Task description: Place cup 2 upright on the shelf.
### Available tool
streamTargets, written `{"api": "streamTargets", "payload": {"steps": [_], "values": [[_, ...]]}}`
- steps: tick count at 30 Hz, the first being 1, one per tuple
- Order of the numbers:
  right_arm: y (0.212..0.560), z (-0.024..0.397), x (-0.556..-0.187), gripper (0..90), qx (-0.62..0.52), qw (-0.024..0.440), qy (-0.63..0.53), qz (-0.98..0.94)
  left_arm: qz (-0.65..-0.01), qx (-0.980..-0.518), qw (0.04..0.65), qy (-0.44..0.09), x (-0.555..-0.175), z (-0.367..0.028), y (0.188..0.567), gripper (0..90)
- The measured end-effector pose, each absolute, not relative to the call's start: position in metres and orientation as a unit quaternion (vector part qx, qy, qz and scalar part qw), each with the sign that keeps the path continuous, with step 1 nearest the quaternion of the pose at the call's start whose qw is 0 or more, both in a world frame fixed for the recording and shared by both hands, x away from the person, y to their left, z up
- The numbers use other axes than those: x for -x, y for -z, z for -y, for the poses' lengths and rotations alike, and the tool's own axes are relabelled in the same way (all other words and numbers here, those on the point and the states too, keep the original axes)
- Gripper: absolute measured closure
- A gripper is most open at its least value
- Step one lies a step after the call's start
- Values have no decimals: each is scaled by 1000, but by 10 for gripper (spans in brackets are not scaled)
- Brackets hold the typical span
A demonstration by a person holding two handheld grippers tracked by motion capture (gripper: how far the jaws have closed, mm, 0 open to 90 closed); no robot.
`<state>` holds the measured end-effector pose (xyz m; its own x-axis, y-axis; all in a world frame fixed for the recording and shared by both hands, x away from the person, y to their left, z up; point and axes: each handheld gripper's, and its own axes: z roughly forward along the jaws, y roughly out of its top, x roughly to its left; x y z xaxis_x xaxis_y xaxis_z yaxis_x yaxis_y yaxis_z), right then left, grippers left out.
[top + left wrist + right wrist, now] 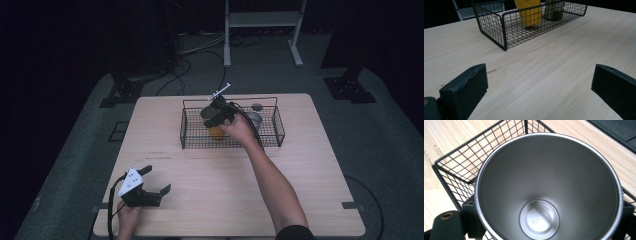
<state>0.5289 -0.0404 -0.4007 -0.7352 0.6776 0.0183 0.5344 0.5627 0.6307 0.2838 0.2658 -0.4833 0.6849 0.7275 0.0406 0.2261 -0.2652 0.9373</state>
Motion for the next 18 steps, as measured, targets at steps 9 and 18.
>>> {"api": "streamTargets", "payload": {"steps": [9,18], "values": [[408,40,-532,133,-352,115,-306,-877,-314,-758,518,-243,-284,-266,483,0],[412,39,-531,131,-354,113,-297,-880,-313,-758,518,-243,-284,-266,483,0]]}}
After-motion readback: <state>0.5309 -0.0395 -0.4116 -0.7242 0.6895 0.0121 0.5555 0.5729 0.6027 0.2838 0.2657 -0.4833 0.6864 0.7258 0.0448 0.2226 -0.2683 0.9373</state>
